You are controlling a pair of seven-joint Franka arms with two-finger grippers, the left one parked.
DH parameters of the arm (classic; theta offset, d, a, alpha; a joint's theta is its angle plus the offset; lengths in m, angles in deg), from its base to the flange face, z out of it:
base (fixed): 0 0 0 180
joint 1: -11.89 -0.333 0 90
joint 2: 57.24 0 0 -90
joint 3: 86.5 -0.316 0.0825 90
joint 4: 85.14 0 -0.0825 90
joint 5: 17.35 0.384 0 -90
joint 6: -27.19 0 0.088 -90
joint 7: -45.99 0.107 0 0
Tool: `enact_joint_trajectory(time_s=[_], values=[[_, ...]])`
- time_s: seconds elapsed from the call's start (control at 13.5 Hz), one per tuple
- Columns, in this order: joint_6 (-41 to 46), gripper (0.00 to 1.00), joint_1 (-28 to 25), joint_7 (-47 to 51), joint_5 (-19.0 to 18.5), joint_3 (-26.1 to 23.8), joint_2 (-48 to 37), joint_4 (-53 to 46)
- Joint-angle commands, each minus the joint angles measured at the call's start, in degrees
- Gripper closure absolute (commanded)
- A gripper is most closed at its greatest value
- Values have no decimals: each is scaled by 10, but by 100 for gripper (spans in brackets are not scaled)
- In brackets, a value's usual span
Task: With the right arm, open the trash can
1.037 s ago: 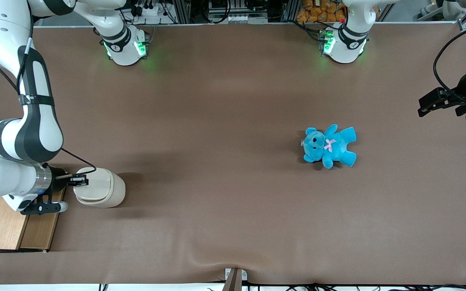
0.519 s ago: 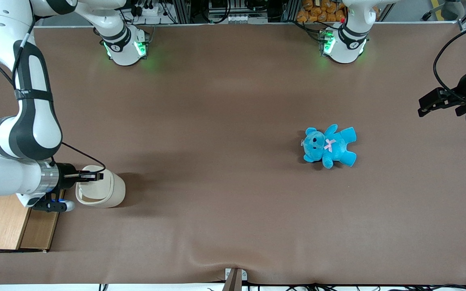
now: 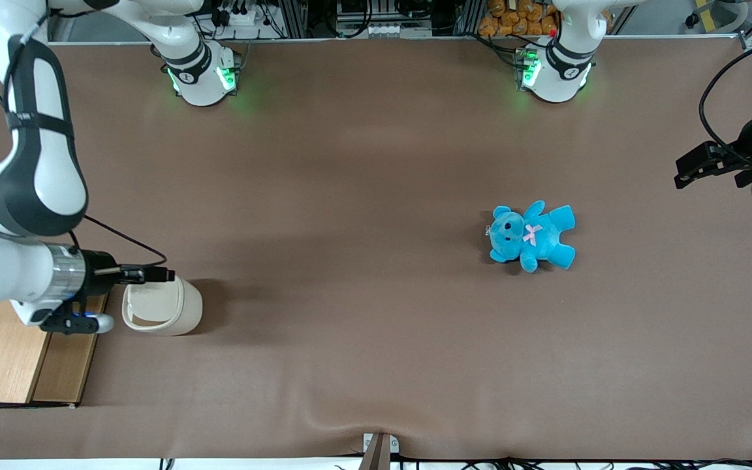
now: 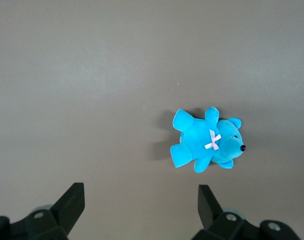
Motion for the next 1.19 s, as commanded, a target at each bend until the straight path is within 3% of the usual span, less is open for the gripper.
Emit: enact_joint_trajectory(time_s=[0.0, 0.22, 0.37, 0.44, 0.81, 1.11], values=[[55, 0, 17, 4, -13, -2, -14, -21], [117, 0, 25, 11, -27, 3, -53, -43], [122, 0, 23, 11, -92, 2, -79, -43], [130, 0, 24, 13, -100, 3, -102, -37], [141, 0, 26, 9, -101, 31, -181, 7], [66, 0, 26, 3, -103, 45, -308, 156]])
